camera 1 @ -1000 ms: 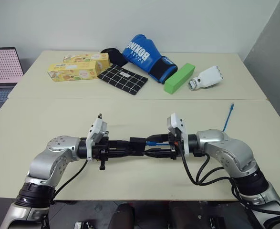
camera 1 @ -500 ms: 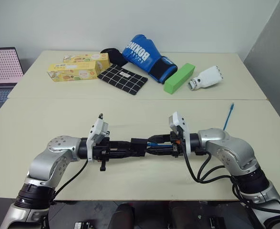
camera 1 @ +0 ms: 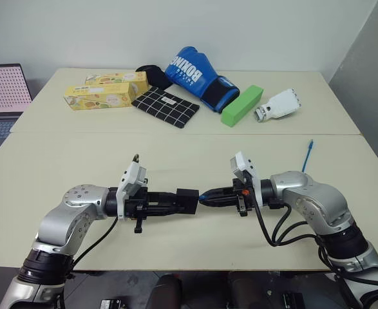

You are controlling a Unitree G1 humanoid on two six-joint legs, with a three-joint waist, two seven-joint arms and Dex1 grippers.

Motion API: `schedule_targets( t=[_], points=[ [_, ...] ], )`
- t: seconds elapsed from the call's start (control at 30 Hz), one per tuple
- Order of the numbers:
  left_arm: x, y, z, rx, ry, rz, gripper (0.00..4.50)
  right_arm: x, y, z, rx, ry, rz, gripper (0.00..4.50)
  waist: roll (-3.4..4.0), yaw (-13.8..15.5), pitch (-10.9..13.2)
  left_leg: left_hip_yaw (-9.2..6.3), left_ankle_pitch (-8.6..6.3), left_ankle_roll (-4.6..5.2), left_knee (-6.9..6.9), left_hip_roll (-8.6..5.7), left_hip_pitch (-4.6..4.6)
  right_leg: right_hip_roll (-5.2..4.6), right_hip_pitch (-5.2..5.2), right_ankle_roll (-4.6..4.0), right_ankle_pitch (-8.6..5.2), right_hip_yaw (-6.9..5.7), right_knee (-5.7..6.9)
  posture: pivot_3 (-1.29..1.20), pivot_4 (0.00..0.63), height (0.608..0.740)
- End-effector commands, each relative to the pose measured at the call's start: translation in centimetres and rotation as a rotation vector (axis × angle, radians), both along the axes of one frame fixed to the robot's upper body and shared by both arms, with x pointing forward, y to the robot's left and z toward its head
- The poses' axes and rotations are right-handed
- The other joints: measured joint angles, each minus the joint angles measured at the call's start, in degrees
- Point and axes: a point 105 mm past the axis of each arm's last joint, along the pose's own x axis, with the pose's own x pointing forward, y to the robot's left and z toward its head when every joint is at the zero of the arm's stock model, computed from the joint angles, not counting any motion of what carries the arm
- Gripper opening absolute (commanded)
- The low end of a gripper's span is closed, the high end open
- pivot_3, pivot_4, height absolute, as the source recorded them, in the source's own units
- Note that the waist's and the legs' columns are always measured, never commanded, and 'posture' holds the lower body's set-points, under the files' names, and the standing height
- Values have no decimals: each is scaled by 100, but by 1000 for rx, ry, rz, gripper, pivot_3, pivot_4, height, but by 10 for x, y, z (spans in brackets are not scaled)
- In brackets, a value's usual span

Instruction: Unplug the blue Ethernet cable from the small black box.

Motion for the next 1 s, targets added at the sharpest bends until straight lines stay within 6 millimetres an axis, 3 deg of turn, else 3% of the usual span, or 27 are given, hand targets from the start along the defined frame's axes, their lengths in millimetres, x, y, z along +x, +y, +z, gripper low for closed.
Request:
schedule_targets(
  t=[0.03,0.53,0.67,0.77,0.87,0.93,1.0],
  points=[
    [-10,0,2,21,-21,-47,763,-1,-2,8,0,-18,30,24,0,0,0,0,0,0,0,1,0,0,0,0,0,0,0,0,150,740],
    [-12,32,-15,79,-1,115,763,12,-32,-2,-87,-11,-39,24,1,2,1,-2,-1,1,-2,3,-1,-2,0,0,0,0,-6,0,150,740],
    [0,31,-5,24,-23,223,763,80,-50,-11,-138,-261,-415,24,-1,1,0,0,-1,1,1,2,2,-2,4,0,0,0,-6,0,150,740],
    [7,25,2,-12,-36,278,763,122,-68,-21,-162,-353,-683,24,-1,-3,0,7,0,0,0,1,1,-2,-2,1,1,4,-2,0,150,740],
    [12,22,4,-18,-47,315,763,139,-76,-33,-175,-342,-805,24,-1,-3,0,13,1,-1,0,1,-4,-2,-13,0,1,8,7,0,150,740],
    [13,21,4,-16,-49,336,763,141,-76,-38,-170,-311,-811,726,-1,-3,0,17,1,-1,-1,3,-7,-3,-18,0,1,11,8,0,150,740],
    [18,22,5,-21,-64,373,763,139,-75,-38,-160,-283,-796,1112,-1,-2,0,21,1,-2,-2,6,-12,-5,-24,0,1,15,9,0,150,740]
  ],
)
